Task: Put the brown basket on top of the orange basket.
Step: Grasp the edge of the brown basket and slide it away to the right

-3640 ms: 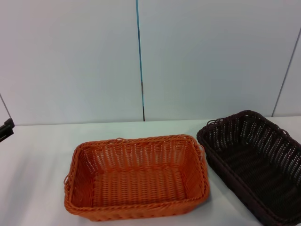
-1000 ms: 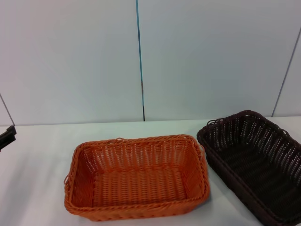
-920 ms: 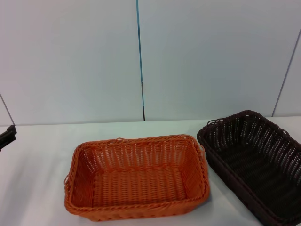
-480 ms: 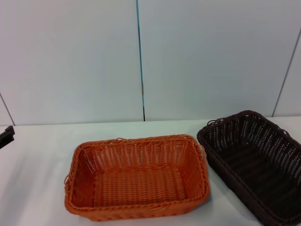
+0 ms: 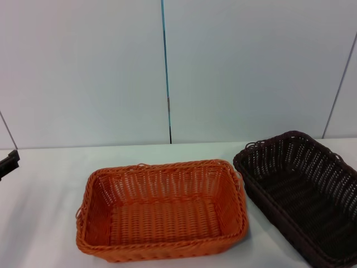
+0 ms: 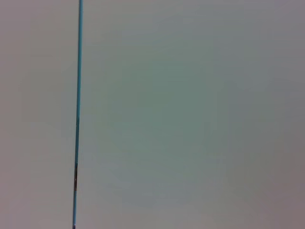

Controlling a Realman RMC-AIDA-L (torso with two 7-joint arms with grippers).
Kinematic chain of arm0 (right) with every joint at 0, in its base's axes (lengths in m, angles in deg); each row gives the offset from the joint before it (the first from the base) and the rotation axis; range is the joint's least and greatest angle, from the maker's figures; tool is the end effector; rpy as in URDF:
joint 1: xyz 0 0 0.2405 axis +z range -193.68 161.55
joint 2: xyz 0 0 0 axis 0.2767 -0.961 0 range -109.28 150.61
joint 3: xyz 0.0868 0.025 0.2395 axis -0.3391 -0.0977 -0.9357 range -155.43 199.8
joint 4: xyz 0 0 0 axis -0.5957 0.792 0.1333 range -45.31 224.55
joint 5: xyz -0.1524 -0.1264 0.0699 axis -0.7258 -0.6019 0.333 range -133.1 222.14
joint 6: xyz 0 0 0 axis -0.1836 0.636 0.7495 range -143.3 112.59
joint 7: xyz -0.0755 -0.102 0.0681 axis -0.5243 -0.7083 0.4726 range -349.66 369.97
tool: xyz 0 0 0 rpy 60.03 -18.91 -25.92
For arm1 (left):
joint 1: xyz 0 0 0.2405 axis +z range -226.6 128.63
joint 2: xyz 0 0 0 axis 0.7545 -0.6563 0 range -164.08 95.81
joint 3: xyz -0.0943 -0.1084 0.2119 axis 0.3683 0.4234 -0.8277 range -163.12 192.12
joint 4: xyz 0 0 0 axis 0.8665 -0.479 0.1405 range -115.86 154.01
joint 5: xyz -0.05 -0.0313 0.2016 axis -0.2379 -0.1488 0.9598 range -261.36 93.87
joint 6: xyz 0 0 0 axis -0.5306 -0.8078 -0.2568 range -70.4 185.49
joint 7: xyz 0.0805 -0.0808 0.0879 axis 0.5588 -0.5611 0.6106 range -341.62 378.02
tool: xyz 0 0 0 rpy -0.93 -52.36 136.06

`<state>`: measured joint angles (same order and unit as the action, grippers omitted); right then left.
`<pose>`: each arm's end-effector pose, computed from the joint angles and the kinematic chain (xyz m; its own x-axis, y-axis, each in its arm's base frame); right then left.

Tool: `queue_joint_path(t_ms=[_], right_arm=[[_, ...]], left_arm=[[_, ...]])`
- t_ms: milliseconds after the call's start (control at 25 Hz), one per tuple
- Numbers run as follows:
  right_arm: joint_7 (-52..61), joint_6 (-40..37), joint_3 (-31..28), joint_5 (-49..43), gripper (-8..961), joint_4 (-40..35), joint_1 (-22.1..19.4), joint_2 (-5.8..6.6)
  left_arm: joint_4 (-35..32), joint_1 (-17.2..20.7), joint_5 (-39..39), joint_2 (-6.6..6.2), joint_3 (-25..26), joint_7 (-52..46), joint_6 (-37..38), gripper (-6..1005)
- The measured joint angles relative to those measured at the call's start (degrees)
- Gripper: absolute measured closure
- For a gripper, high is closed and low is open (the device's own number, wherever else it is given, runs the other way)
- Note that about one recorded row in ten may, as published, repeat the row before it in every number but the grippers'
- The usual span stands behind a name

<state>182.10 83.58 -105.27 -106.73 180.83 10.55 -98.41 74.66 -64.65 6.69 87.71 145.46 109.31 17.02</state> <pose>0.2347 0.3330 0.1110 -0.1745 0.9159 0.3614 0.9006 0.0001 0.4347 -0.3390 0.3652 0.0963 0.6213 0.2760 0.7334 0.7804 -0.1331 -0.6110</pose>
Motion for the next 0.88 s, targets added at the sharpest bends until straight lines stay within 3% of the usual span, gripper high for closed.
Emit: queue_joint_path(t_ms=[320,640,880], right_arm=[[-0.1,-1.0,2.2,-1.8,213,-0.4,-0.1,0.24],[-0.1,-1.3,8.4,-6.7,213,0.7,0.5,0.26],[-0.2,-2.4,9.0,-7.5,213,0.7,0.5,0.26]], left_arm=[[-0.2,0.1,0.0,-0.03,0.0,-0.1,0.0,93],[-0.8,0.3,0.0,-0.09,0.3,-0.1,0.0,93],[-0.9,0.5,0.0,-0.02,0.5,-0.1,-0.3,93]])
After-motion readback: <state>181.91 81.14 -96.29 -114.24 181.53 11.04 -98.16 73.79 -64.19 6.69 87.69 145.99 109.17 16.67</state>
